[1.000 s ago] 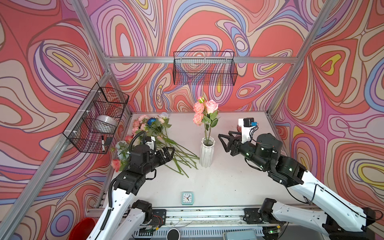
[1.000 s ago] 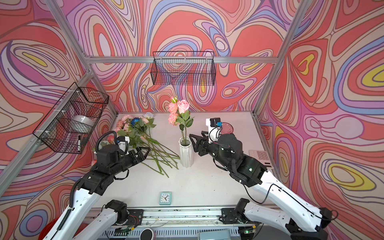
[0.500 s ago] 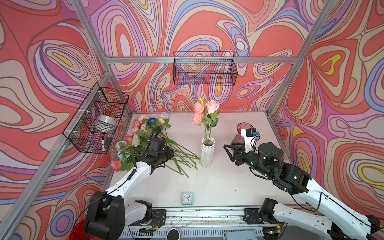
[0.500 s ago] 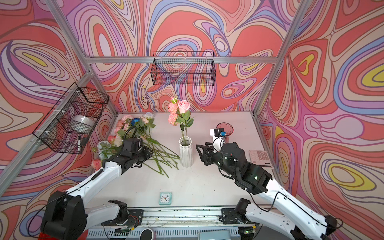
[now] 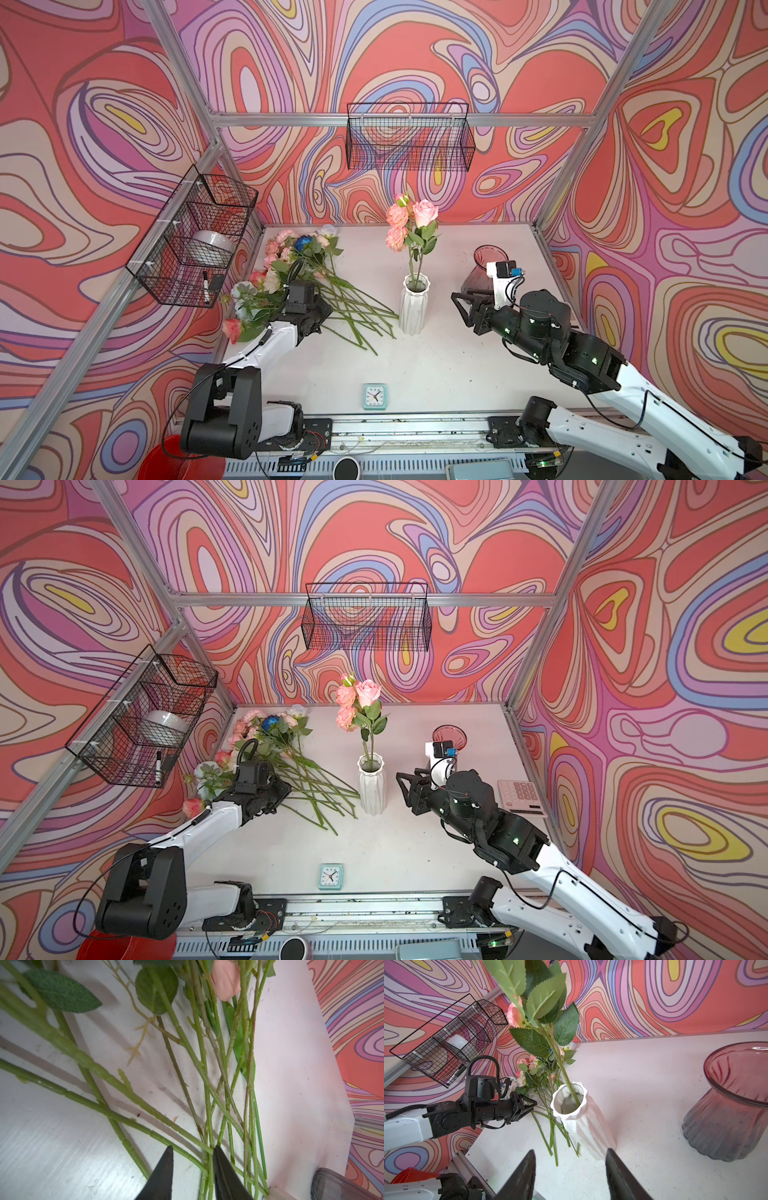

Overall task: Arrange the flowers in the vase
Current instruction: 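Lower the left gripper into the rose pile and grasp a stem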

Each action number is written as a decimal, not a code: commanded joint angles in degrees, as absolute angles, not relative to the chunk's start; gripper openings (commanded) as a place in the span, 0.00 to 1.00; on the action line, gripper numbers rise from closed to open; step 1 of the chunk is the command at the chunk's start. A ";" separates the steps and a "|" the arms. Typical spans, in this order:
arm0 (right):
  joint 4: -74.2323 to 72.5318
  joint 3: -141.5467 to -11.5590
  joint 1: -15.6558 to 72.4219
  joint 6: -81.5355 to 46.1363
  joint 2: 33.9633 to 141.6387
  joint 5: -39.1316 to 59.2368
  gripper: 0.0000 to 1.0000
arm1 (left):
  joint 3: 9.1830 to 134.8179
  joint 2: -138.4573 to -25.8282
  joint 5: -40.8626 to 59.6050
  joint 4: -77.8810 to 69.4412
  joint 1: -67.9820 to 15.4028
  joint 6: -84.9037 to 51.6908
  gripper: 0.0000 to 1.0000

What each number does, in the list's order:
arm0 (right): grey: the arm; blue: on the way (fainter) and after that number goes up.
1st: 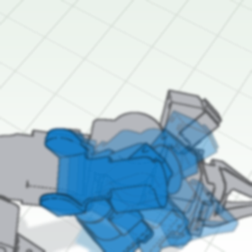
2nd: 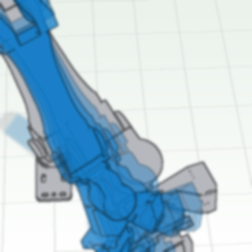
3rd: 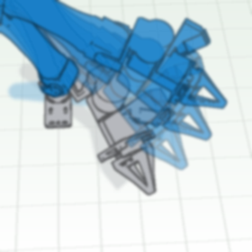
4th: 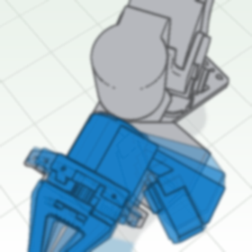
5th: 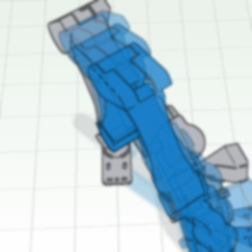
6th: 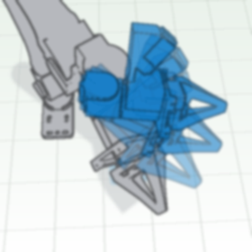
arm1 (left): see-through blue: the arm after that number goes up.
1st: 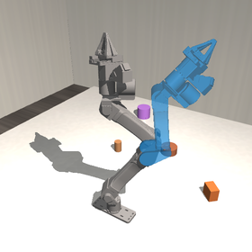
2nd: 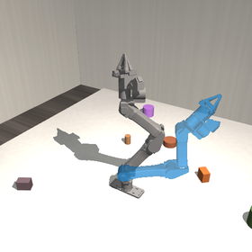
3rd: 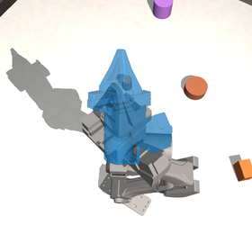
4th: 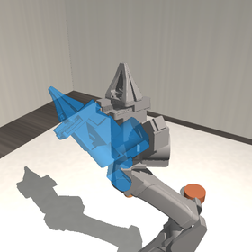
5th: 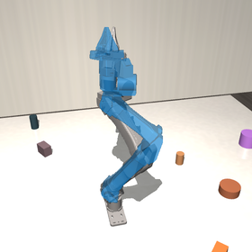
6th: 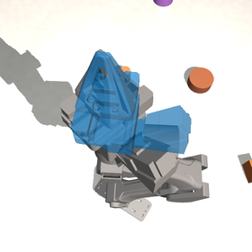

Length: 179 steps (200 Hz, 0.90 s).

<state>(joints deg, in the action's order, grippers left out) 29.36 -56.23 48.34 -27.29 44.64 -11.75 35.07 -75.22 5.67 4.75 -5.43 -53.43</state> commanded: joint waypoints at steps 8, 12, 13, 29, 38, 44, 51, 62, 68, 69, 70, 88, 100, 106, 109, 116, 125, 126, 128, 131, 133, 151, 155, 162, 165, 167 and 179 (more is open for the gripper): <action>29.65 -55.70 48.13 -27.42 43.86 -12.94 0.55 | 33.32 -77.43 4.63 0.41 -3.49 -55.57 0.42; 29.63 -55.72 48.13 -27.43 43.86 -12.94 0.55 | 33.29 -77.70 5.24 -0.31 -3.24 -55.82 0.43; 29.67 -55.72 48.15 -27.43 43.86 -12.89 0.55 | 33.30 -77.79 5.34 -0.51 -3.20 -55.86 0.43; 29.95 -55.82 48.11 -27.36 43.78 -13.15 0.55 | 33.12 -78.87 5.80 -2.42 -2.93 -57.15 0.44; 29.98 -55.81 48.08 -27.42 43.78 -13.33 0.55 | 33.02 -79.63 5.80 -3.24 -2.90 -57.98 0.44; 29.97 -55.85 48.14 -27.42 43.74 -13.31 0.55 | 33.02 -80.19 5.71 -3.48 -2.81 -58.64 0.44; 30.08 -55.81 48.16 -27.44 43.63 -13.31 0.55 | 33.03 -80.97 5.71 -3.92 -2.81 -59.16 0.43; 30.12 -55.83 48.11 -27.51 43.51 -13.44 0.55 | 33.09 -82.09 5.49 -4.70 -2.81 -59.86 0.42; 30.18 -55.77 48.12 -27.52 43.53 -13.45 0.55 | 33.07 -82.69 5.58 -5.19 -2.75 -60.18 0.41; 30.21 -55.79 48.10 -27.51 43.47 -13.40 0.55 | 33.10 -82.74 5.60 -5.28 -2.74 -60.28 0.41; 30.22 -55.76 48.13 -27.51 43.45 -13.43 0.55 | 33.03 -82.86 5.57 -5.36 -2.73 -60.29 0.40; 30.62 -55.81 48.10 -27.42 43.29 -13.70 0.54 | 33.27 -83.97 5.79 -6.57 -2.64 -61.20 0.34; 30.79 -55.94 48.16 -27.47 43.09 -13.82 0.54 | 33.40 -84.03 5.56 -6.74 -2.64 -61.67 0.29; 30.90 -55.97 48.12 -27.42 42.95 -13.82 0.54 | 33.35 -83.86 5.46 -6.77 -2.64 -61.80 0.26; 30.89 -55.90 48.16 -27.42 42.90 -13.80 0.54 | 33.38 -83.73 5.43 -6.78 -2.64 -61.92 0.25; 30.92 -55.93 48.10 -27.42 42.76 -13.89 0.54 | 33.30 -83.35 5.37 -6.77 -2.64 -62.20 0.23; 31.02 -55.91 48.16 -27.42 42.72 -13.99 0.54 | 33.27 -82.66 5.36 -6.54 -2.64 -62.43 0.21; 31.02 -55.90 48.14 -27.38 42.65 -14.00 0.54 | 33.29 -82.59 5.32 -6.48 -2.64 -62.46 0.21; 30.96 -55.97 48.16 -27.34 42.63 -14.03 0.54 | 33.28 -82.30 5.26 -6.37 -2.64 -62.44 0.21; 30.94 -55.85 48.10 -27.34 42.63 -14.05 0.54 | 33.23 -82.01 5.21 -6.22 -2.64 -62.52 0.20; 30.96 -55.82 48.08 -27.33 42.63 -14.04 0.54 | 33.22 -81.83 5.17 -6.15 -2.64 -62.54 0.20; 30.77 -55.66 48.16 -27.32 42.66 -14.10 0.54 | 33.18 -79.52 4.39 -4.57 -2.64 -62.84 0.18; 30.69 -55.64 48.16 -27.33 42.63 -14.07 0.54 | 33.14 -78.91 4.11 -4.17 -2.64 -62.81 0.17; 30.59 -55.56 48.17 -27.33 42.72 -14.12 0.54 | 33.16 -77.91 3.79 -3.54 -2.64 -62.76 0.15; 30.59 -55.55 48.10 -27.33 42.85 -14.08 0.54 | 33.15 -77.43 3.57 -3.17 -2.64 -62.69 0.14; 30.45 -55.57 48.10 -27.33 42.81 -14.04 0.54 | 33.25 -77.08 3.44 -2.84 -2.64 -62.65 0.14; 30.26 -55.48 48.14 -27.33 42.93 -13.85 0.54 | 33.26 -75.06 2.66 -1.24 -2.64 -62.80 0.10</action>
